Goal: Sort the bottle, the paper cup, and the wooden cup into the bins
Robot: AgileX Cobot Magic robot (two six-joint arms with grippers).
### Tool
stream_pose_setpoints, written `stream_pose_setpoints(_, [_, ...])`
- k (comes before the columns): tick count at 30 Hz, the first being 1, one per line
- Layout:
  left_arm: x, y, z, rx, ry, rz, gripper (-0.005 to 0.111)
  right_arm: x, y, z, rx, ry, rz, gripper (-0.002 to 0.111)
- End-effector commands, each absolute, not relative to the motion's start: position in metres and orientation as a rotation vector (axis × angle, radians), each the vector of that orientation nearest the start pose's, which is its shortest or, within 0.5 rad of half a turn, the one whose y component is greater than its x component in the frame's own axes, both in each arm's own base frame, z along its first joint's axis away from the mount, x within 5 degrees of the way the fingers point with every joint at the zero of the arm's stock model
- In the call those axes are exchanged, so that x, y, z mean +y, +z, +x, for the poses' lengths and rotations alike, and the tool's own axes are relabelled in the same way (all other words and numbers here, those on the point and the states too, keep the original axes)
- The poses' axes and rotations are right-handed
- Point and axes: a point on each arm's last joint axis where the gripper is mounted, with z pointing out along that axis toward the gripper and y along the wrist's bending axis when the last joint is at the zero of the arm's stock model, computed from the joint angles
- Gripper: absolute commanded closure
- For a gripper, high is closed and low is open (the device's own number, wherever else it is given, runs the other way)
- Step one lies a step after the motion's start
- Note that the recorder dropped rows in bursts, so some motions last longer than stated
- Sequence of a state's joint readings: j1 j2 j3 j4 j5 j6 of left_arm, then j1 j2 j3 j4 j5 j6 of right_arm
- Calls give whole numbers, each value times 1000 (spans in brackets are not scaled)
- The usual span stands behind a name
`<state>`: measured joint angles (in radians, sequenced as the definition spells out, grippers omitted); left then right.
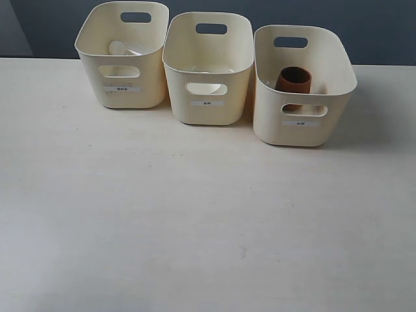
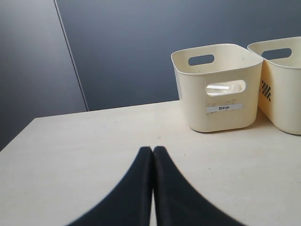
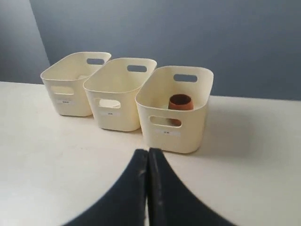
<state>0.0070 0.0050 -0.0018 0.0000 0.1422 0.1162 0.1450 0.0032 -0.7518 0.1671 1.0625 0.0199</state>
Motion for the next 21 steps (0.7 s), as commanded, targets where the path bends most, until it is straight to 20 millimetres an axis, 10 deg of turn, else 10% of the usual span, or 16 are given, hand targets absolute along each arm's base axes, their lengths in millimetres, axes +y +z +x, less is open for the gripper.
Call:
stream_pose_setpoints(1, [0, 201, 56, 1617, 94, 87, 107, 3, 334, -36, 1827, 298, -41, 109])
stream_pose_setpoints(10, [0, 201, 56, 1617, 94, 87, 107, 8, 314, 9, 1561, 351, 16, 109])
stream_pose_setpoints(21, [0, 201, 56, 1617, 94, 87, 107, 5, 237, 49, 1576, 200, 70, 109])
